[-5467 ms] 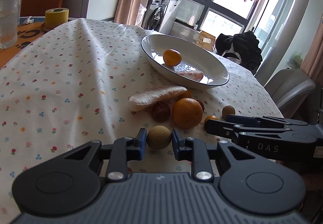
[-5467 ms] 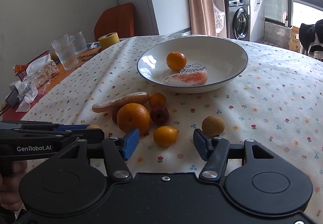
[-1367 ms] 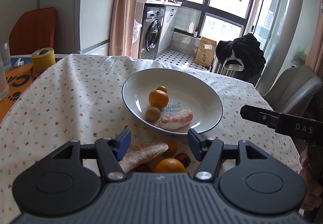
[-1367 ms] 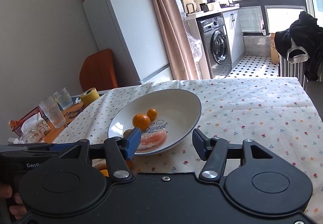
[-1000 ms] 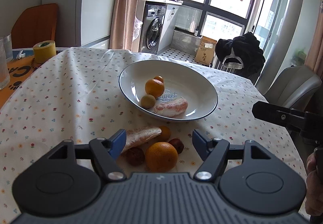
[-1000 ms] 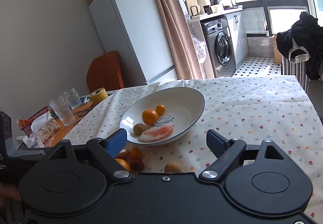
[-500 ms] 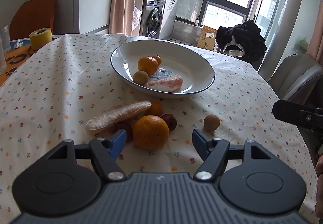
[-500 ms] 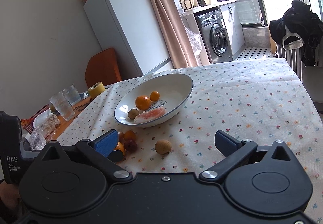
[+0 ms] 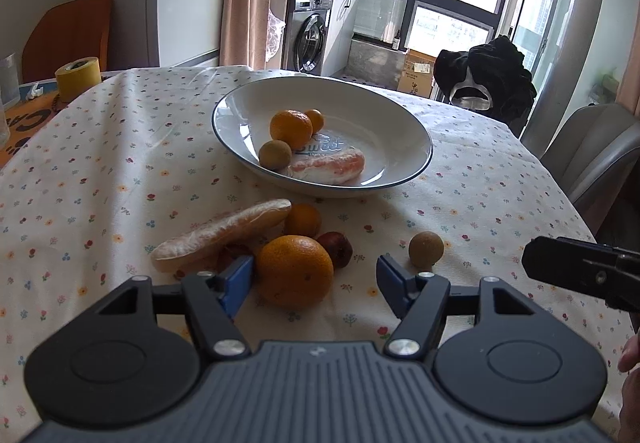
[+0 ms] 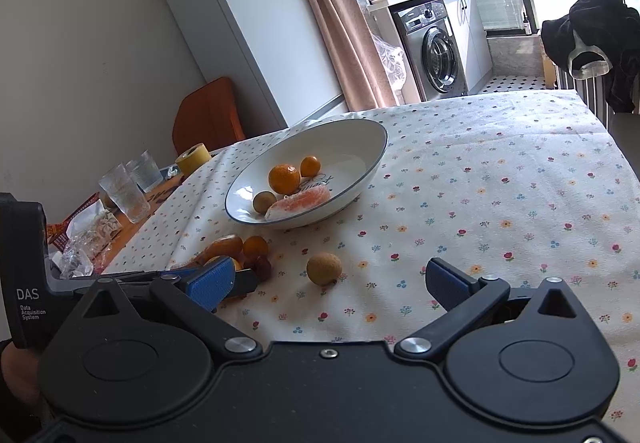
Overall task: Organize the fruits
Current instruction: 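Grasp the large orange with the left gripper while the right gripper grasps a brown kiwi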
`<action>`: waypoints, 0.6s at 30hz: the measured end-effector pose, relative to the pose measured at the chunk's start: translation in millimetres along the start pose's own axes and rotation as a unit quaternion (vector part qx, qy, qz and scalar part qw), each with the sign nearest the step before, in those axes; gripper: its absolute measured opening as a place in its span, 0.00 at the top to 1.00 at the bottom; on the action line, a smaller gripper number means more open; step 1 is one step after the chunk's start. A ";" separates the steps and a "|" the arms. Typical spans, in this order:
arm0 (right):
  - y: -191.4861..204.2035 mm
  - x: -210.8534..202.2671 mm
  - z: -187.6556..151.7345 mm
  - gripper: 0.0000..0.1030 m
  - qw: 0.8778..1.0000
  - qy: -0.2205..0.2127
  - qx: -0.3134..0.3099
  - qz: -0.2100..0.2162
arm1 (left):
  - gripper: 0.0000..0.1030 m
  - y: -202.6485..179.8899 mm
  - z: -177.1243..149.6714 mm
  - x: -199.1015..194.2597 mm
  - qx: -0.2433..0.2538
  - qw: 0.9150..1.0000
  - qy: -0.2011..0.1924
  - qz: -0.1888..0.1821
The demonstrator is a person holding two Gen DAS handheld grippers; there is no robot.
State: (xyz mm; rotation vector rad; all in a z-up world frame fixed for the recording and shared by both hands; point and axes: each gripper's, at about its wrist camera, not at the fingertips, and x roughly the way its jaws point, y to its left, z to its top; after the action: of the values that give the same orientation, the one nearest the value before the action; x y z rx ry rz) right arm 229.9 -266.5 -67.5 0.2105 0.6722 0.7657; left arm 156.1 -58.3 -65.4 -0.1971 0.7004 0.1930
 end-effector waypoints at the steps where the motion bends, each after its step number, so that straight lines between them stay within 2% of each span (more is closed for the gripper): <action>1: 0.5 1.9 0.4 0.00 1.000 0.001 0.000 0.000 | 0.50 0.5 -0.2 -0.1 0.002 1.000 -0.001 0.005; 2: 1.3 3.5 0.8 0.00 1.000 0.001 -0.001 0.000 | 0.58 1.3 -0.1 0.1 0.005 1.000 -0.001 0.011; 3: 2.0 5.8 1.2 0.00 1.000 0.003 -0.002 0.000 | 0.61 3.6 0.3 -0.1 0.004 1.000 0.001 0.007; 13: 8.0 28.7 5.7 0.02 0.999 0.022 -0.012 -0.023 | 0.62 24.2 2.2 -10.4 -0.015 1.000 0.001 -0.024; 16: 12.1 33.9 7.1 0.04 0.999 0.024 -0.017 -0.030 | 0.62 30.1 4.1 -15.1 -0.021 0.999 -0.006 -0.037; 18: 15.7 38.1 8.6 0.10 0.999 0.028 -0.021 -0.031 | 0.62 34.7 5.0 -18.5 -0.023 0.999 -0.012 -0.039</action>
State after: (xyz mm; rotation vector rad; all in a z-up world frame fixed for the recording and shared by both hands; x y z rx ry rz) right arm 246.4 -228.1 -72.8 0.1290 0.7116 0.7275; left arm 137.0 -25.7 -53.6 -0.2663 0.6627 0.1366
